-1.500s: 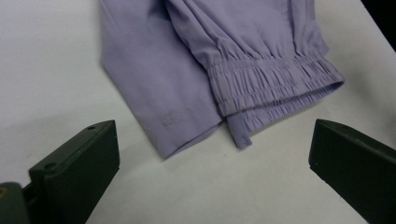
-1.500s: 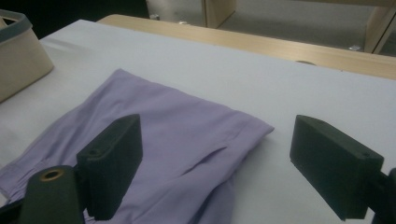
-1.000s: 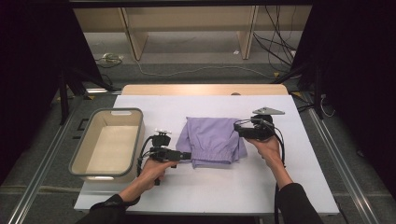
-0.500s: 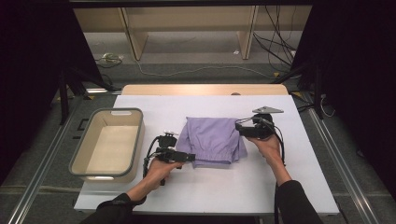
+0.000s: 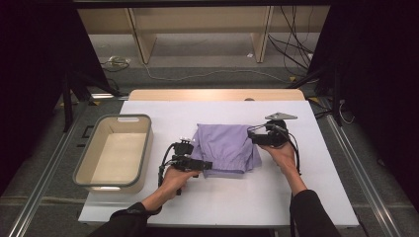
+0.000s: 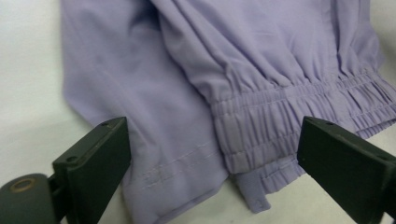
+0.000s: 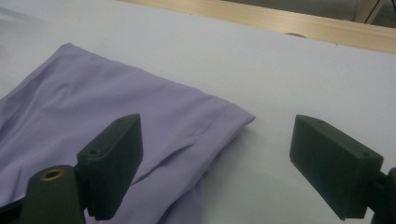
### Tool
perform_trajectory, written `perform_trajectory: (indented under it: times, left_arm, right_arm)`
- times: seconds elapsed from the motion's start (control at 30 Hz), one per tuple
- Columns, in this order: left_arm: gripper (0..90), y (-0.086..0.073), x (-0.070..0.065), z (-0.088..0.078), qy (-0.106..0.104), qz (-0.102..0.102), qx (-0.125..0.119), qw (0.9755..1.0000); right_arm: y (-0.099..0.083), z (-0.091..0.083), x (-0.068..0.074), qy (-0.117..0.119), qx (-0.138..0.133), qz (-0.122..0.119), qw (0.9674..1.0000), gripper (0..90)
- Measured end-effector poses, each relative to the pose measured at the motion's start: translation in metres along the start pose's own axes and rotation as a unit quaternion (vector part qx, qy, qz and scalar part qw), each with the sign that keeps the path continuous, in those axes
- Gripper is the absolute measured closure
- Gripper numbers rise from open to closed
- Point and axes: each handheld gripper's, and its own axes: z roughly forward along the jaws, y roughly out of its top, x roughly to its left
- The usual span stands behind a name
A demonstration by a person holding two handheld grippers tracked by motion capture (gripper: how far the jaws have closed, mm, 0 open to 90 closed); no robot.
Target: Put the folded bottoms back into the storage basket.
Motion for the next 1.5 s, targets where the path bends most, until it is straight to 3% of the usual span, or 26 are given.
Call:
perform_trajectory:
  times: [0.13, 0.3, 0.43, 0.5, 0.53, 0.57, 0.73, 0.8, 0.97, 1.0, 1.17, 1.33, 1.43, 1.5]
  left_arm:
    - [14.3, 0.001, -0.007, 0.003, 0.009, 0.020, 0.000, 0.9998]
    - [28.2, 0.002, -0.007, 0.004, 0.003, 0.008, -0.013, 0.9999]
    - [42.0, 0.002, -0.009, 0.006, 0.006, 0.010, -0.016, 0.9998]
    - [51.2, 0.002, -0.009, 0.006, 0.004, 0.006, -0.018, 0.9998]
    - [51.2, 0.002, -0.007, 0.006, -0.006, -0.006, -0.017, 0.9998]
    - [59.1, 0.002, -0.006, 0.006, -0.013, -0.014, -0.017, 0.9997]
    - [73.5, 0.002, -0.003, 0.005, -0.029, -0.038, -0.023, 0.9986]
    - [75.6, 0.001, -0.004, 0.004, -0.042, -0.057, -0.025, 0.9972]
    - [76.1, 0.000, -0.004, 0.004, -0.042, -0.056, -0.027, 0.9972]
    - [76.2, 0.001, -0.003, 0.003, -0.044, -0.059, -0.027, 0.9969]
    - [77.1, 0.000, -0.004, 0.000, -0.050, -0.057, -0.030, 0.9967]
    - [77.3, -0.001, -0.003, -0.001, -0.055, -0.064, -0.029, 0.9960]
    - [77.0, -0.003, -0.003, -0.001, -0.060, -0.069, -0.027, 0.9955]
    - [75.7, -0.003, -0.002, -0.001, -0.067, -0.073, -0.023, 0.9948]
  right_arm:
    - [0.000, 0.002, 0.000, 0.000, 0.002, -0.002, 1.0000, 18.2]
    - [0.001, 0.004, 0.001, 0.001, 0.006, -0.002, 1.0000, 18.3]
    - [0.001, 0.006, 0.001, -0.001, 0.008, -0.003, 1.0000, 18.3]
    - [0.001, 0.007, 0.000, -0.001, 0.010, -0.003, 0.9999, 18.3]
    - [0.001, 0.007, 0.000, -0.001, 0.010, -0.003, 0.9999, 18.3]
    - [0.000, 0.008, 0.000, -0.002, 0.010, -0.004, 0.9999, 18.4]
    - [0.000, 0.011, 0.000, -0.003, 0.016, -0.004, 0.9999, 18.4]
    - [0.000, 0.014, -0.001, -0.001, 0.021, 0.000, 0.9998, 18.5]
    - [0.001, 0.020, -0.005, 0.002, 0.033, 0.014, 0.9993, 18.8]
    - [0.001, 0.025, -0.009, 0.012, 0.046, 0.034, 0.9983, 19.5]
    - [0.000, 0.036, -0.013, 0.017, 0.079, 0.041, 0.9959, 20.4]
    - [0.001, 0.047, -0.016, 0.031, 0.086, 0.061, 0.9939, 24.4]
    - [0.002, 0.060, -0.017, 0.036, 0.095, 0.063, 0.9929, 30.8]
    - [0.004, 0.063, -0.015, 0.040, 0.093, 0.053, 0.9934, 39.9]
